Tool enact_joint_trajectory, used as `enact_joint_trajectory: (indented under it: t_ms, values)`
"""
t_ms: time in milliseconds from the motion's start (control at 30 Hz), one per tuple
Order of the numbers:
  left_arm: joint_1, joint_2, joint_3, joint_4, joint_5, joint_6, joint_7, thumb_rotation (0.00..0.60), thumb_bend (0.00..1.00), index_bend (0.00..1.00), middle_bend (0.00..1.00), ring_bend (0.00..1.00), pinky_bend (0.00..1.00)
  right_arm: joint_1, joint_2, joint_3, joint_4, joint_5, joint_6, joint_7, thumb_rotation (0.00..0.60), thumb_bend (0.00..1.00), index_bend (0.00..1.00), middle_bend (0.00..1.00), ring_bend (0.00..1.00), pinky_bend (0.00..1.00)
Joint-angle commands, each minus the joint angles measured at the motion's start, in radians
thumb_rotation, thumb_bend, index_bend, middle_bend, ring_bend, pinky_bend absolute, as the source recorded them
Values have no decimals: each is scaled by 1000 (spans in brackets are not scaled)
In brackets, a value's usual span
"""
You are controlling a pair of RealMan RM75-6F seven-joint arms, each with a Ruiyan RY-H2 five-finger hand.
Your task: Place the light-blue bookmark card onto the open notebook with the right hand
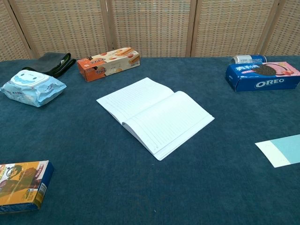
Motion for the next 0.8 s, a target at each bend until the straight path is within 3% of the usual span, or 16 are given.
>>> enact_joint_trajectory:
  t_ms: [33,367,567,800]
  values:
    - [-1,0,-1,-1,-1,-3,2,600,0,0,0,0,0,-4,5,8,-1,-9,-14,-6,600,0,0,0,0,0]
    - [-4,1,-4,-11,-11,-15,14,600,0,0,0,0,0,86,46,-13,57,-118,-215,56,600,0,7,0,0,0]
    - [-14,2,-10,-24,-21,-34,27,600,0,0,0,0,0,204,60,-20,97,-178,-407,108,600,0,170,0,0,0]
    - [-25,1,-11,-38,-36,-64,59,600,0,0,0,0,0,305,25,-23,184,-240,-537,135,600,0,189,0,0,0]
